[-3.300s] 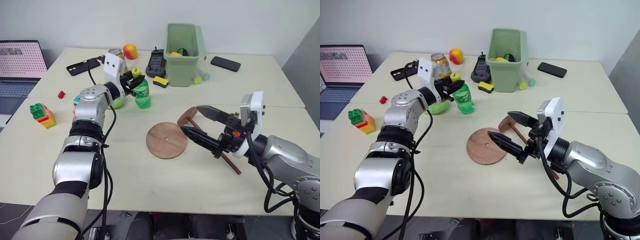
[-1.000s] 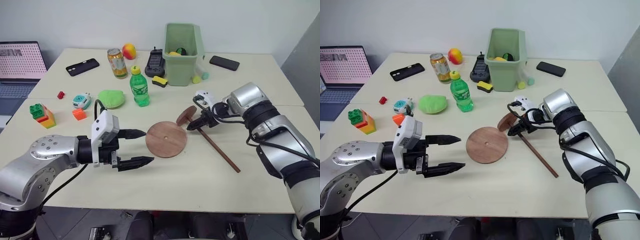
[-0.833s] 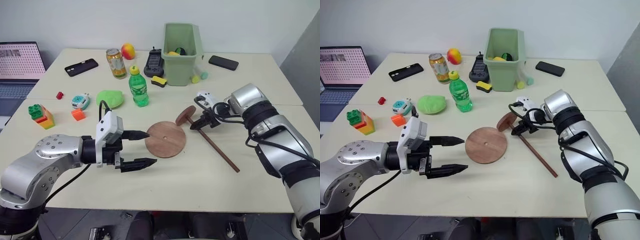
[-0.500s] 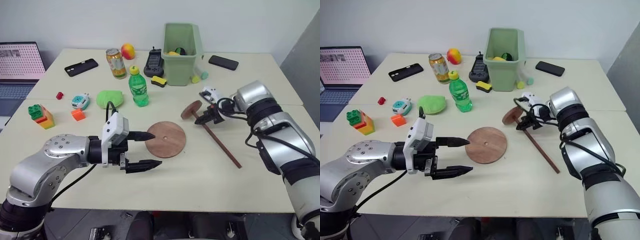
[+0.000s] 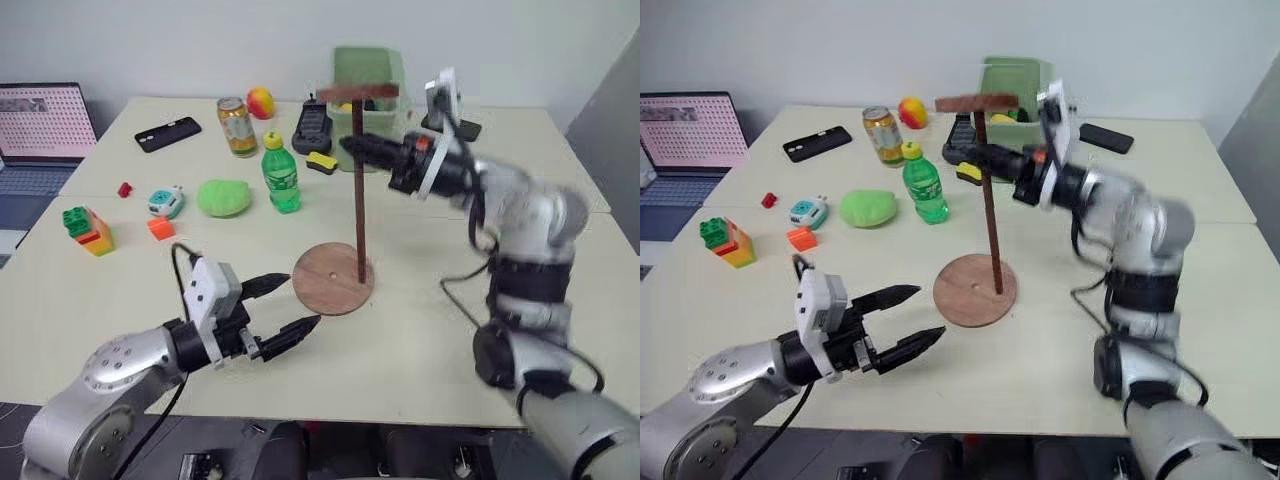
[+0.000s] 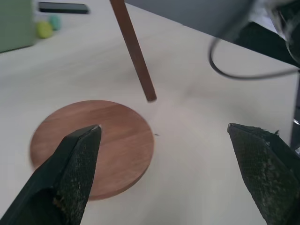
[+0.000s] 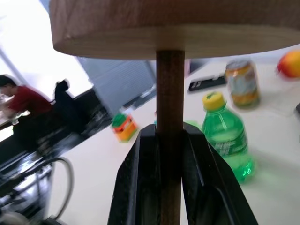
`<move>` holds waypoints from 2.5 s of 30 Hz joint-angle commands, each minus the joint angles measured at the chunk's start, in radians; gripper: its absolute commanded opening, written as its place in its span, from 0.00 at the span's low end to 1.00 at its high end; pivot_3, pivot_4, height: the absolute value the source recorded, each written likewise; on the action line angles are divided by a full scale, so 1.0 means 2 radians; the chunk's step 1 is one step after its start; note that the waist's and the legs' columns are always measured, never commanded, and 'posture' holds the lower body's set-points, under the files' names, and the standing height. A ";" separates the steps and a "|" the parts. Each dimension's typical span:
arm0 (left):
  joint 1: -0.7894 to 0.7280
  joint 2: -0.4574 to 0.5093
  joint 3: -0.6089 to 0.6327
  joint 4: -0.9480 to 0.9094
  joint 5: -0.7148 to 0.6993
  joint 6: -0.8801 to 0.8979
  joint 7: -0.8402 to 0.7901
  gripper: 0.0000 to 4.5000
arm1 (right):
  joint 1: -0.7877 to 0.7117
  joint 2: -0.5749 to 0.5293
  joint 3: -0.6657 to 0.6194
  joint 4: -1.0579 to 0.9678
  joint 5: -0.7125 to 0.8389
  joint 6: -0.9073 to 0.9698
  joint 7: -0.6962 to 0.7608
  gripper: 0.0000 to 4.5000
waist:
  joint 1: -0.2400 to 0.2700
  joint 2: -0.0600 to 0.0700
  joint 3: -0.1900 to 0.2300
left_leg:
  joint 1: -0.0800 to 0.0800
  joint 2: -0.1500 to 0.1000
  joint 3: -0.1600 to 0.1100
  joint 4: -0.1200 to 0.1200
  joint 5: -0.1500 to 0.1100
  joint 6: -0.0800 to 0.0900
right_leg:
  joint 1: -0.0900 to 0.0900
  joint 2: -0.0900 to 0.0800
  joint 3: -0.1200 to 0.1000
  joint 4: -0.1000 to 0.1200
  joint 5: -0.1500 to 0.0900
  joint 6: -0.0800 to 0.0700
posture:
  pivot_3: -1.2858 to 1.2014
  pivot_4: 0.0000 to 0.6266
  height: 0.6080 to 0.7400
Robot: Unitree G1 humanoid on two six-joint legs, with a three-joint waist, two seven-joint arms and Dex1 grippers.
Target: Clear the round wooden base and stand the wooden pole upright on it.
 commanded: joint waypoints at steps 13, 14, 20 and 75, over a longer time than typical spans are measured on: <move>0.110 -0.017 0.020 -0.057 0.036 -0.082 0.010 1.00 | 0.099 0.062 0.096 -0.048 -0.047 -0.231 -0.086 0.05 | -0.002 0.000 0.000 | 0.002 0.001 0.001 0.000 0.000 0.000 | 0.002 0.001 0.000 0.000 0.000 0.000 | 0.52 0.24 1.00; 0.111 -0.018 0.018 -0.056 0.038 -0.083 0.011 1.00 | 0.103 0.061 0.099 -0.045 -0.049 -0.238 -0.087 0.05 | -0.002 0.000 0.000 | 0.002 0.001 0.001 0.000 0.000 0.000 | 0.002 0.001 0.000 0.000 0.000 0.000 | 0.52 0.24 1.00; 0.113 -0.018 0.004 -0.062 0.039 -0.083 0.020 1.00 | 0.137 0.063 0.111 -0.023 -0.050 -0.249 -0.098 0.05 | -0.002 0.000 0.000 | 0.002 0.001 0.001 0.000 0.000 0.000 | 0.002 0.001 0.000 0.000 0.000 0.000 | 0.52 0.24 1.00; 0.085 -0.015 -0.027 -0.078 0.031 -0.082 0.069 1.00 | 0.124 0.062 0.136 0.055 -0.078 -0.341 -0.167 0.05 | 0.000 0.000 -0.001 | 0.004 0.001 0.001 -0.001 0.000 0.000 | 0.003 0.001 0.000 0.000 0.000 0.000 | 0.52 0.24 1.00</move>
